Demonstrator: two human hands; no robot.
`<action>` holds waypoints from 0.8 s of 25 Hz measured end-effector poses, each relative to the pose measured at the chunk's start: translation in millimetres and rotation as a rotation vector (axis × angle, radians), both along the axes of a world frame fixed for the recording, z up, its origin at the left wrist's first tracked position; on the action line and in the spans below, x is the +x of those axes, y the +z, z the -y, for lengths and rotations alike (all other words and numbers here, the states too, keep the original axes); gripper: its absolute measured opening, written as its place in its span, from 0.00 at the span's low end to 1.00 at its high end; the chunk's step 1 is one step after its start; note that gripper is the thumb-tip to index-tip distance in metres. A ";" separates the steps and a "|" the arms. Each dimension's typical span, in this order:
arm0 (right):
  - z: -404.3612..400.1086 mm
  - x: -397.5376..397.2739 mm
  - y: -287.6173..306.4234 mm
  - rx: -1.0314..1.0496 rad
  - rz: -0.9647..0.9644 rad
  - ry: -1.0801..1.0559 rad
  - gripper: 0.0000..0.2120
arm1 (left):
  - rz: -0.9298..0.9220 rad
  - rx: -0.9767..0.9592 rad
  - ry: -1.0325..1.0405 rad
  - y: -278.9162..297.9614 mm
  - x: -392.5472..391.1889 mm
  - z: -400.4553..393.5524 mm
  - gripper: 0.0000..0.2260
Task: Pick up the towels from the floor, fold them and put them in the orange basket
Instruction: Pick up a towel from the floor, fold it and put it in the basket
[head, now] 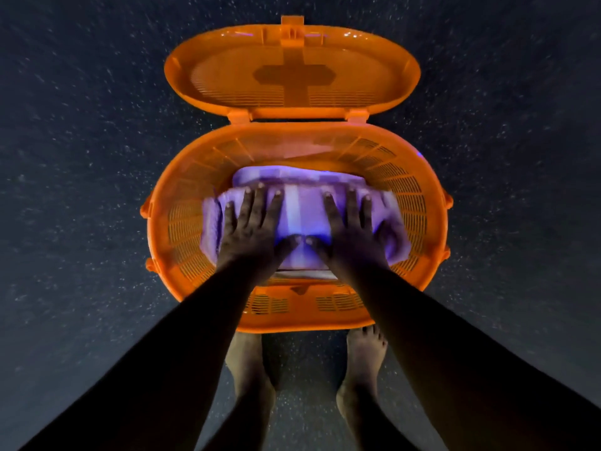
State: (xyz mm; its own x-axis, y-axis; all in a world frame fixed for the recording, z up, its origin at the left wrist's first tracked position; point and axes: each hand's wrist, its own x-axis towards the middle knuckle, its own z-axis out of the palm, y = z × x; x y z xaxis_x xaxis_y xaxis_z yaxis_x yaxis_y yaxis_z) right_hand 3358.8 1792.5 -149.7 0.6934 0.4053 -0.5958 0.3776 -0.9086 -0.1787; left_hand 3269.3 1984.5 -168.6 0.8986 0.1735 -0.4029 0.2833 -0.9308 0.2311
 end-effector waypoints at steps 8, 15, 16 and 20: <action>9.7 -18.4 -13.0 -0.099 -0.086 0.044 0.48 | -0.051 0.019 -0.023 -14.4 -22.5 9.6 0.44; 13.0 -13.3 -35.3 -0.097 -0.031 0.075 0.47 | -0.098 0.018 -0.013 -31.8 -18.0 8.3 0.45; 15.2 -17.3 -44.5 -0.096 0.003 0.076 0.47 | -0.107 0.016 -0.004 -40.2 -20.1 10.1 0.45; 13.9 -6.0 -34.4 -0.117 -0.144 0.095 0.47 | -0.246 -0.039 0.016 -21.3 -14.6 7.0 0.46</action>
